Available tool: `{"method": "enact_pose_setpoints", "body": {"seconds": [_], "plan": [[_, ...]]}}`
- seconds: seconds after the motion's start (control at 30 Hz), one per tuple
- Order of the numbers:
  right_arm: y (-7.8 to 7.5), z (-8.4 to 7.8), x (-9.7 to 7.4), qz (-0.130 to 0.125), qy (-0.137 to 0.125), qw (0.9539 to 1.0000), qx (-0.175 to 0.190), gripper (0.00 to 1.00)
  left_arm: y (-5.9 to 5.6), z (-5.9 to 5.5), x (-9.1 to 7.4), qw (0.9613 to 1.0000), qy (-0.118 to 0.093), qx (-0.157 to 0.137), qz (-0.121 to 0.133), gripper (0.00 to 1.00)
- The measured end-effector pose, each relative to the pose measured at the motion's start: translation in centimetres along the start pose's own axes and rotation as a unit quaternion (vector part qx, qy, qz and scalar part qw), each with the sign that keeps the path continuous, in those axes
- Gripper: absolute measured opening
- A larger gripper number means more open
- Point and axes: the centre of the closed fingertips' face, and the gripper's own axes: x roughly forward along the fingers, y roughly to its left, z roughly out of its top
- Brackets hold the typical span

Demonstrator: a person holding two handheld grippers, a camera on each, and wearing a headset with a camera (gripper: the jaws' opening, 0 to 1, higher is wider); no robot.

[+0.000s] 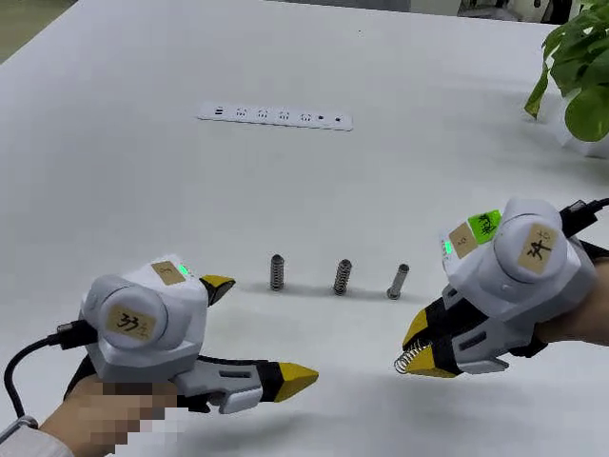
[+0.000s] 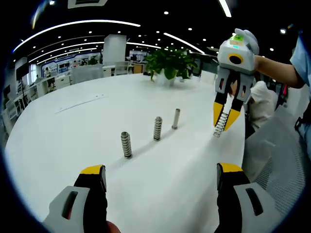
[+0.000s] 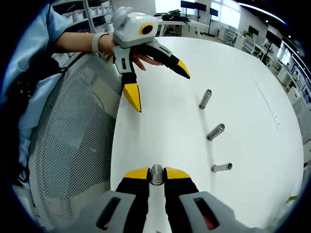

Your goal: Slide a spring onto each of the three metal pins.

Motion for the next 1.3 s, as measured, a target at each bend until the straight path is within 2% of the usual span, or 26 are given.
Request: {"method": "enact_pose_setpoints", "body": {"seconds": [0.1,0.4,0.57,0.8,1.0,1.13,1.3], "plan": [[-0.5,-0.2,-0.3,-0.003,0.005,1.0,-0.002,0.12,0.2,-0.2,-0.2,0.9999,-0.001,-0.005,0.011,1.0],[-3.3,-0.3,-2.0,-0.022,0.026,0.9993,-0.018,0.12,0.7,-0.5,-0.5,0.9994,-0.01,-0.019,0.027,1.0],[-5.2,-0.4,-2.7,-0.034,0.043,0.998,-0.032,0.12,0.6,-0.9,-0.5,0.9993,-0.008,-0.027,0.024,1.0],[-7.5,0.0,-3.9,-0.048,0.06,0.9958,-0.05,0.12,0.2,-1.2,-0.4,0.9995,-0.003,-0.023,0.021,1.0],[-9.1,0.4,-4.2,-0.053,0.081,0.9928,-0.072,0.12,0.2,-1.2,-0.3,0.9996,-0.003,-0.018,0.022,1.0],[-10.0,0.7,-3.9,-0.05,0.094,0.9908,-0.083,0.12,0.0,-1.5,-0.2,0.9997,0.005,-0.012,0.019,1.0],[-10.2,0.8,-3.5,-0.043,0.106,0.9891,-0.093,0.12,-0.2,-1.5,-0.2,0.9998,0.005,-0.014,0.016,1.0]]}}
